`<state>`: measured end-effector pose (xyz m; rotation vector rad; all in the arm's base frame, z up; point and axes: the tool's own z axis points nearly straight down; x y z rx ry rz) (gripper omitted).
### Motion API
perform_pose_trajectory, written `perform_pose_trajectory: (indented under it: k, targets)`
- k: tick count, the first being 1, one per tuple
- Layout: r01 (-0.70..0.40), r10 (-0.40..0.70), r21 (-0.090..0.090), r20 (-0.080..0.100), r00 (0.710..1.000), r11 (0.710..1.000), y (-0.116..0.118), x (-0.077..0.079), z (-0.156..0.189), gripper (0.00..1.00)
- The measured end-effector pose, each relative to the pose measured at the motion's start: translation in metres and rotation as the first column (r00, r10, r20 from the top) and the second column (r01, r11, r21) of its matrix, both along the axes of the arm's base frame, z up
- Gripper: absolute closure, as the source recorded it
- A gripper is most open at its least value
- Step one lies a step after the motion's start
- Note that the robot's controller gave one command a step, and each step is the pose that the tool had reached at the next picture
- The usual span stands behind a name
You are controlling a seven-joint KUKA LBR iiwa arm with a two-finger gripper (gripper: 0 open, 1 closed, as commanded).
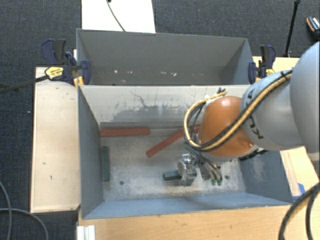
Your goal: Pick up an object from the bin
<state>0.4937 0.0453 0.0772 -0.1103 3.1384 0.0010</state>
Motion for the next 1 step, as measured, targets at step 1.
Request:
perform_pose_trajectory:
  k: [1]
  targets:
    - [0.026,-0.026,0.001,0.012,1.0,1.0,-0.0067,0.0473,0.2252,1.0]
